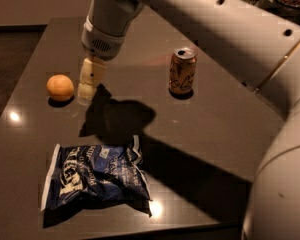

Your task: Pick orange

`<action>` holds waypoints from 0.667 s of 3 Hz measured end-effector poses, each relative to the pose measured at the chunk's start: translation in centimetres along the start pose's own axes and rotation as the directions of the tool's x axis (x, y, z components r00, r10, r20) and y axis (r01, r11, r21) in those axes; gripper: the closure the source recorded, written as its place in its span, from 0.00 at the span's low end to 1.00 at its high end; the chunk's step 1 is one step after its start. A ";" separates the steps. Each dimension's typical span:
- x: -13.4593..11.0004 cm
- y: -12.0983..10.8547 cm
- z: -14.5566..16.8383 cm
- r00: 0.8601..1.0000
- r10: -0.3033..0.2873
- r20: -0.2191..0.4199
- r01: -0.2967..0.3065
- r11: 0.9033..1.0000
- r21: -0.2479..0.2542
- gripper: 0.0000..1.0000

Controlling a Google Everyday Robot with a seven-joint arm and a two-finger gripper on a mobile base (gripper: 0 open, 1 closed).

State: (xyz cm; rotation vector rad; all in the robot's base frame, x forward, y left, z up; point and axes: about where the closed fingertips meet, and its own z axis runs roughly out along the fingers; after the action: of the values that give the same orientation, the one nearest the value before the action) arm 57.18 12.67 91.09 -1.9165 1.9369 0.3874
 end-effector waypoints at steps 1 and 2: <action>-2.6 -0.2 3.6 1.000 -0.010 0.001 0.010 1.000 -0.021 0.00; -4.1 -0.2 5.5 1.000 -0.024 0.000 0.024 0.999 -0.032 0.00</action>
Offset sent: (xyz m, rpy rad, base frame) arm 0.0083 0.0847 -0.0384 -0.0022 0.0174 0.0528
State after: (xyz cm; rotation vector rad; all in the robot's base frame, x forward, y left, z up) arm 57.76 18.80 88.08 -1.9584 1.9168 0.4136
